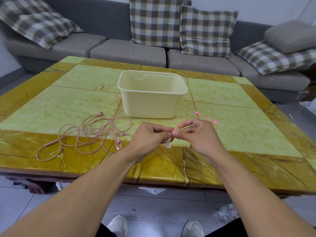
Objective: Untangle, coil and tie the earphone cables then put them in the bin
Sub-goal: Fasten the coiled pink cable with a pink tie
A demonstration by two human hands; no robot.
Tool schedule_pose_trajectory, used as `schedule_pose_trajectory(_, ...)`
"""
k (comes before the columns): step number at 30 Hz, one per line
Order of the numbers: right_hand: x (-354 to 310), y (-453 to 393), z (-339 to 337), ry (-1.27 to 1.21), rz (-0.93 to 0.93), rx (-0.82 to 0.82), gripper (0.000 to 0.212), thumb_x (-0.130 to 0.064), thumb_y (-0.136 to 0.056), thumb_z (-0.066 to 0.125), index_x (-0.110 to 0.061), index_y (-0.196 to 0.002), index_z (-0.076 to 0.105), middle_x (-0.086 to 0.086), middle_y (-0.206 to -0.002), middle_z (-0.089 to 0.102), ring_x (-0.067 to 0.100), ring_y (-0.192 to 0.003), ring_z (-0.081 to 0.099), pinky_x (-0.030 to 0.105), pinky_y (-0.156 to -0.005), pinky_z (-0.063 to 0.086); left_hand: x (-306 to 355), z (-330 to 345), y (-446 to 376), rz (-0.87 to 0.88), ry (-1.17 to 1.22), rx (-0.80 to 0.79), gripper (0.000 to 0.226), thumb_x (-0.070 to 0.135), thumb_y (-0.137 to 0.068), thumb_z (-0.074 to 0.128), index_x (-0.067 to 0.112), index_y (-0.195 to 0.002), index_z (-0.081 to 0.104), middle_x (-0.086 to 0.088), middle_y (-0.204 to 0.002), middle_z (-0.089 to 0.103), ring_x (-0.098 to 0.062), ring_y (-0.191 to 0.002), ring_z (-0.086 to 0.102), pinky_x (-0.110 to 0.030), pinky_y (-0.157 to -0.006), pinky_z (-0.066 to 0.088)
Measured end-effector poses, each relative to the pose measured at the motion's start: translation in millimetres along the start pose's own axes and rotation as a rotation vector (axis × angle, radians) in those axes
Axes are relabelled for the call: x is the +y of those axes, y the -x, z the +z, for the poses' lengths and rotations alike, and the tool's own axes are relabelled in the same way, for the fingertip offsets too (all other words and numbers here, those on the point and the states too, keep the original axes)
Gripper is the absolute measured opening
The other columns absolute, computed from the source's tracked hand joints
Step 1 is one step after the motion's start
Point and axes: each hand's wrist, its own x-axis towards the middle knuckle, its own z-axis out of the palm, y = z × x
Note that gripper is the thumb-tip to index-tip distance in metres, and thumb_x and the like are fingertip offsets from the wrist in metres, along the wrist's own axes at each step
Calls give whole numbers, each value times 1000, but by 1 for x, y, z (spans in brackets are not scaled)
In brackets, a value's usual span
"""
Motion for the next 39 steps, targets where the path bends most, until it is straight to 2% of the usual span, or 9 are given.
schedule_pose_trajectory(2,1,1,-2,13,44,-13,22,-18,-75,89,-16,-91,74,0,-74,78,1,-66,71,8,-50,42,0,-1,1,-10,-12,-57,18,7,-86,76,10,-103,80,-6,-87,79,-18,-87,76,-26,-86,59)
schedule_pose_trajectory(5,3,0,-2,20,59,1,15,-19,-73,90,-14,-82,80,0,-74,78,9,-72,74,18,-63,50,-1,2,4,24,-131,-98,21,8,-78,83,17,-98,82,-6,-79,78,-12,-67,67,-21,-68,52)
schedule_pose_trajectory(10,5,-1,2,58,33,-29,8,-20,-76,89,-18,-79,81,2,-70,76,13,-78,75,32,-82,58,-9,12,1,97,-243,83,15,22,-71,91,20,-81,80,7,-62,69,-4,-52,56,-19,-52,43)
schedule_pose_trajectory(16,5,0,5,-76,98,-53,36,-21,-71,92,-13,-103,79,-1,-84,80,7,-84,76,23,-84,56,-15,11,-6,189,-304,206,19,26,-72,91,21,-84,77,8,-74,73,-5,-63,64,-19,-58,47)
schedule_pose_trajectory(21,7,0,7,-27,39,18,12,-24,-74,91,-25,-81,82,-5,-77,78,6,-76,74,23,-75,56,-15,17,-3,209,-237,218,14,21,-75,90,20,-80,76,7,-70,73,-4,-62,64,-21,-58,50)
schedule_pose_trajectory(27,6,0,4,76,-5,30,9,-29,-77,88,-26,-80,81,-7,-75,77,7,-72,72,28,-71,59,-12,14,-2,254,-219,167,12,21,-76,89,16,-83,80,6,-74,75,-7,-67,68,-23,-62,52)
schedule_pose_trajectory(33,5,1,4,243,-110,-3,4,-31,-86,80,-28,-84,81,-15,-72,75,-5,-67,66,8,-60,42,-14,15,-1,249,-193,185,13,18,-76,89,17,-81,77,4,-74,75,-11,-67,68,-29,-63,56)
schedule_pose_trajectory(36,2,0,3,329,-177,32,7,-30,-87,79,-28,-81,80,-17,-69,73,-5,-65,63,8,-56,40,-12,15,1,154,-50,131,20,8,-75,88,14,-89,75,-2,-77,75,-10,-65,66,-28,-63,56)
schedule_pose_trajectory(39,3,-4,-2,385,-224,71,4,-28,-87,79,-28,-84,77,-16,-73,72,-6,-72,64,7,-62,42,-8,12,1,35,193,43,20,1,-83,79,5,-102,75,-16,-87,76,-20,-72,70,-34,-80,60)
